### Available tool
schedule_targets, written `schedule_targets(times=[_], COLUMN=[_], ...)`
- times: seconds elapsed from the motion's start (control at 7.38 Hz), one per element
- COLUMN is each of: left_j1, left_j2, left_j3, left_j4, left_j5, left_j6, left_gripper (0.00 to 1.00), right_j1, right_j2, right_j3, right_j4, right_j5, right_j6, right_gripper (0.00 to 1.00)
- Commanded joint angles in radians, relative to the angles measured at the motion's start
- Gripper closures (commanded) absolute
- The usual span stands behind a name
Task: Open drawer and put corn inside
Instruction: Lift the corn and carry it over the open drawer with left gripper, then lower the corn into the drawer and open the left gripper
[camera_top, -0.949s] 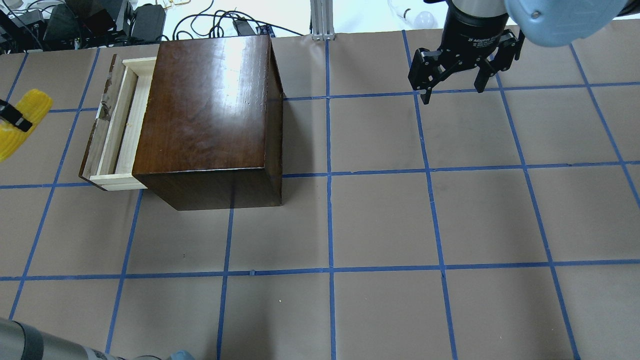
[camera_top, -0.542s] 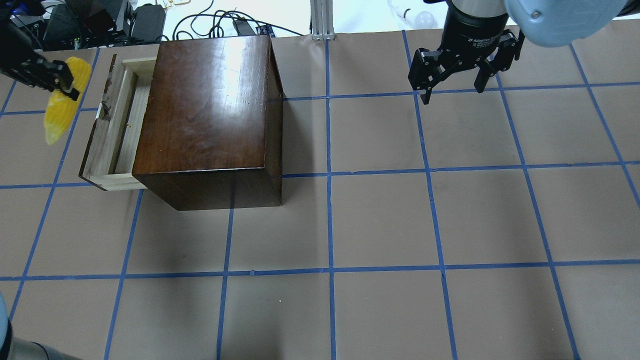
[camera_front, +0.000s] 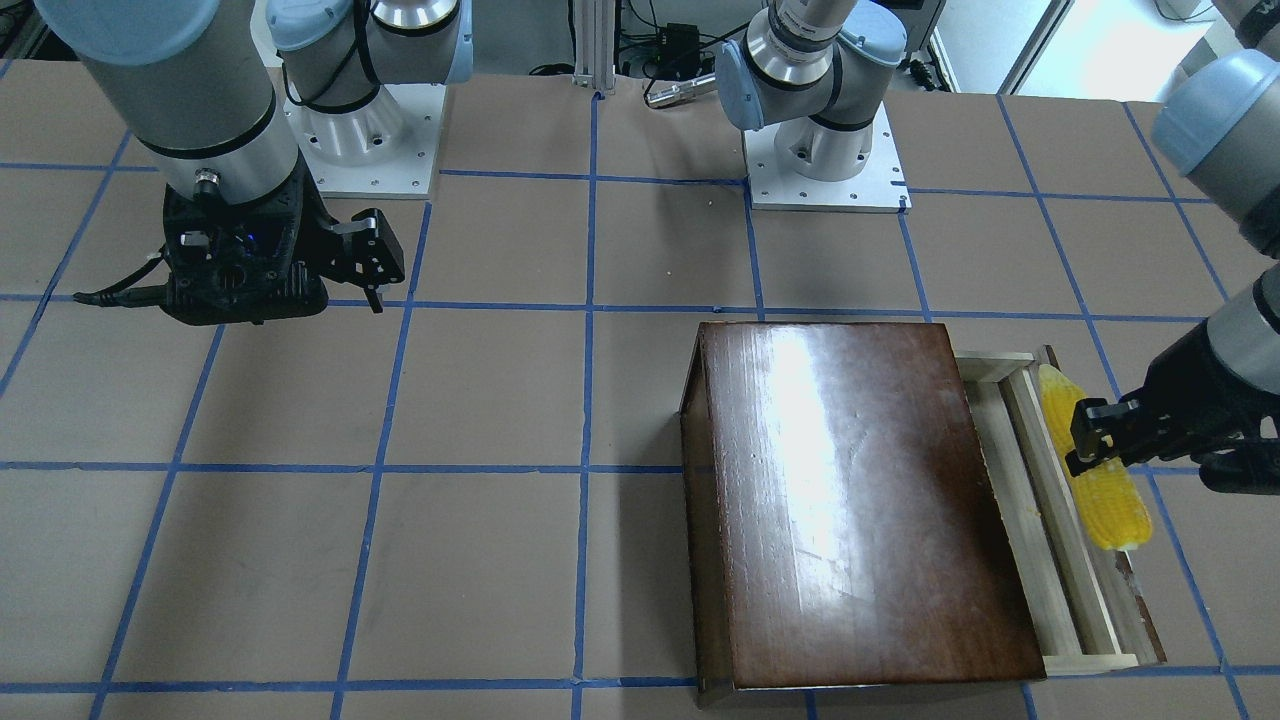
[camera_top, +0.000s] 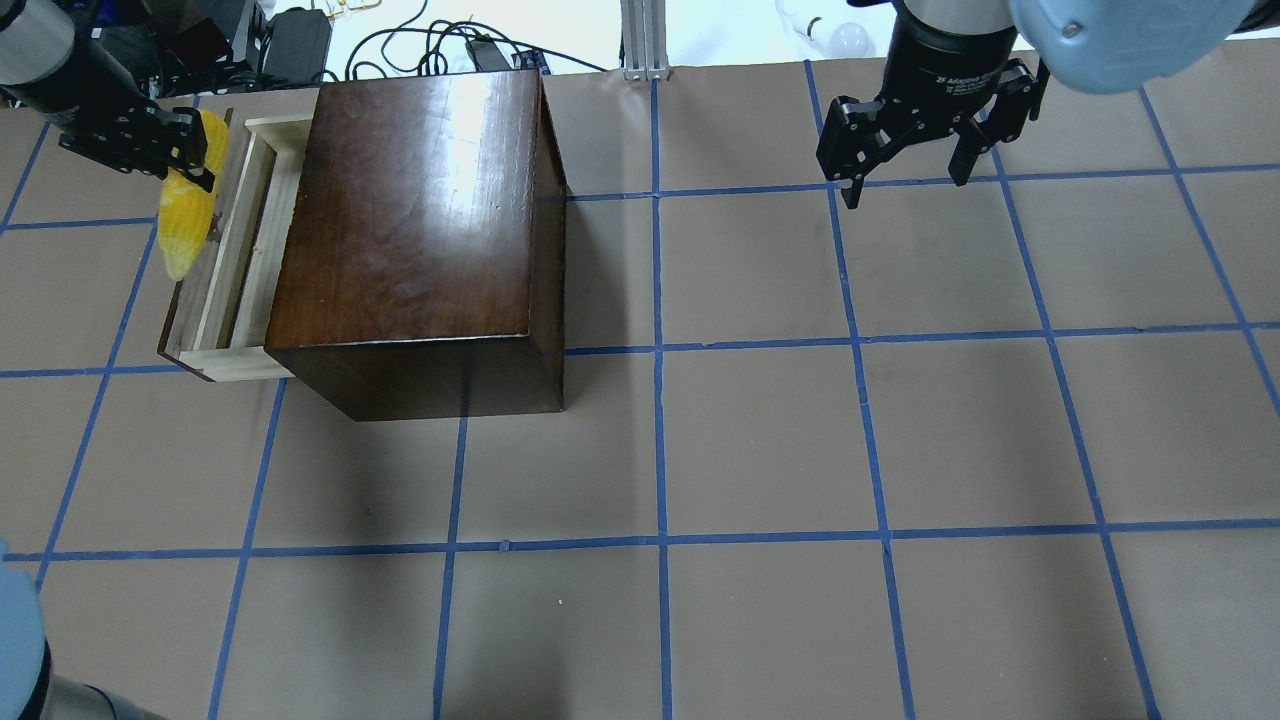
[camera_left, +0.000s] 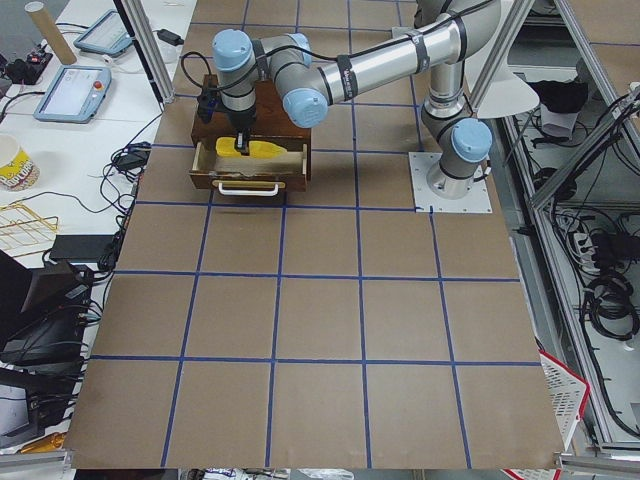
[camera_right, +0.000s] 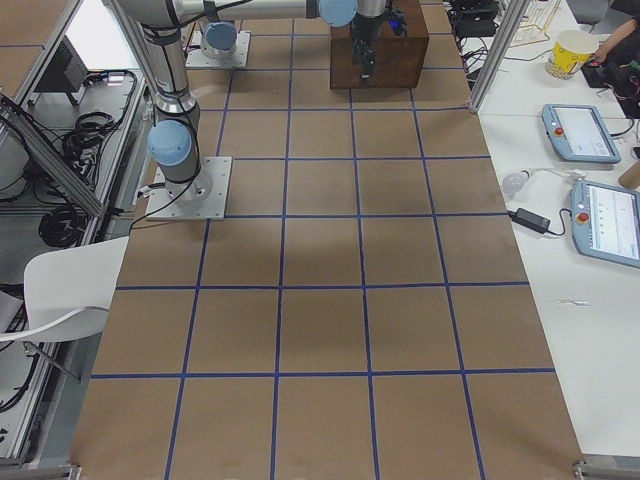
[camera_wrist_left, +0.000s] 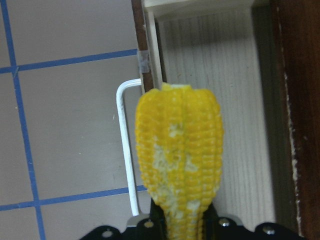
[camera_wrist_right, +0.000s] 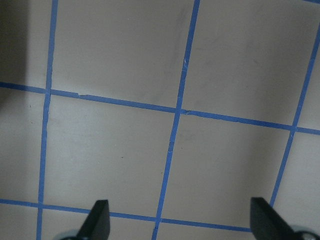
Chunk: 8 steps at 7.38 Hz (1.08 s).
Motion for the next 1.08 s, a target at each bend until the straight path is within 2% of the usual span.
schedule_targets(times=[0.0, 0.68, 0.81, 0.95], left_j1=[-0.015, -0.006, -0.006, -0.004], left_j2=[-0.004, -0.027, -0.027, -0.021], left_j3=[-0.024, -0.037, -0.037, -0.035], left_j4=[0.015, 0.015, 0.015, 0.013], left_j5=[0.001, 0.003, 0.004, 0.006], left_j6=[0.013, 0.032, 0.032, 0.032], left_gripper=[1.00, 1.00, 0.58, 0.22], right_j1=[0.000, 0.000, 0.000, 0.000], right_j2=[0.000, 0.000, 0.000, 0.000], right_j3=[0.000, 0.000, 0.000, 0.000], right_j4=[0.000, 0.001, 0.000, 0.001], right_j5=[0.000, 0.000, 0.000, 0.000], right_j6=[0.000, 0.000, 0.000, 0.000], right_gripper=[0.00, 0.00, 0.00, 0.00])
